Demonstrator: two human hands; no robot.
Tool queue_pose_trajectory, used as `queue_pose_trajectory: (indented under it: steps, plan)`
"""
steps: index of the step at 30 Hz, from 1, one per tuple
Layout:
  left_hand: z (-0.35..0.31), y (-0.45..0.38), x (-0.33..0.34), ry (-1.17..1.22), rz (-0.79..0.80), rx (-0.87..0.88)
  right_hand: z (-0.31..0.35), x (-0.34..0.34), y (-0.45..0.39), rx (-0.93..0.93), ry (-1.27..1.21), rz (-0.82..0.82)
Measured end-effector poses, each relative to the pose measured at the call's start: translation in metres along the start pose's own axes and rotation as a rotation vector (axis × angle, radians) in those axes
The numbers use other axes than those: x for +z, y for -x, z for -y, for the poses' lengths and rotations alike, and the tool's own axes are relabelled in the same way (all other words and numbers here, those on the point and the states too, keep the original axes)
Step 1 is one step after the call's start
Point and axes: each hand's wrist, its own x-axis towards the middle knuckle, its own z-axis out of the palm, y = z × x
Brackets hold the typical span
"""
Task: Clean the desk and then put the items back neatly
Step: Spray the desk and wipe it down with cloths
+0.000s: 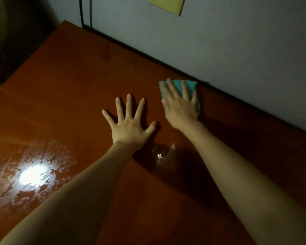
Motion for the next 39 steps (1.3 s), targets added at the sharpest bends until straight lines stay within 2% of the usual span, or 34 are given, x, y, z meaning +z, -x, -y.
queue_pose_trajectory:
  steps: [2,4,6,8,11,13,17,21,22,24,28,30,32,35,39]
  plan:
    - [0.001,0.000,-0.001,0.002,0.010,0.003,-0.010,0.009,0.033,-0.192,0.062,0.021]
    - [0.002,-0.001,-0.003,0.005,0.025,0.011,-0.034,0.012,0.058,-0.249,0.091,-0.006]
    - [0.002,0.000,-0.003,-0.003,0.031,0.018,-0.064,0.008,0.056,-0.100,0.097,0.002]
    - [0.003,0.000,-0.003,-0.008,0.022,0.022,-0.075,0.005,0.037,0.137,0.056,0.024]
    - [0.005,0.001,-0.002,-0.001,0.020,0.039,-0.049,-0.002,0.004,0.327,-0.066,-0.004]
    - [0.008,0.005,-0.001,0.003,0.019,0.073,-0.019,0.000,-0.003,0.255,-0.067,-0.009]
    - [0.014,0.026,0.005,-0.007,0.023,0.138,0.024,0.013,0.039,-0.045,0.028,0.019]
    - [0.019,0.049,0.012,-0.012,0.036,0.165,-0.001,0.031,0.104,-0.353,0.126,0.052]
    - [0.020,0.053,0.013,-0.010,0.039,0.165,-0.013,0.032,0.113,-0.363,0.134,0.062]
    - [0.021,0.060,0.015,-0.005,0.050,0.164,-0.037,0.028,0.108,-0.243,0.134,0.027]
    - [0.022,0.068,0.018,-0.009,0.021,0.165,-0.047,0.011,0.050,0.227,-0.033,-0.013]
    - [0.022,0.069,0.020,-0.005,0.017,0.165,-0.029,0.004,0.024,0.281,-0.089,-0.033]
    - [0.022,0.070,0.020,-0.007,0.022,0.168,-0.005,0.004,0.016,0.208,-0.088,-0.031]
    - [0.021,0.071,0.018,-0.018,0.040,0.173,0.021,0.013,0.041,-0.003,-0.001,-0.008]
    - [0.021,0.070,0.015,-0.010,0.061,0.173,0.011,0.022,0.088,-0.201,0.084,0.027]
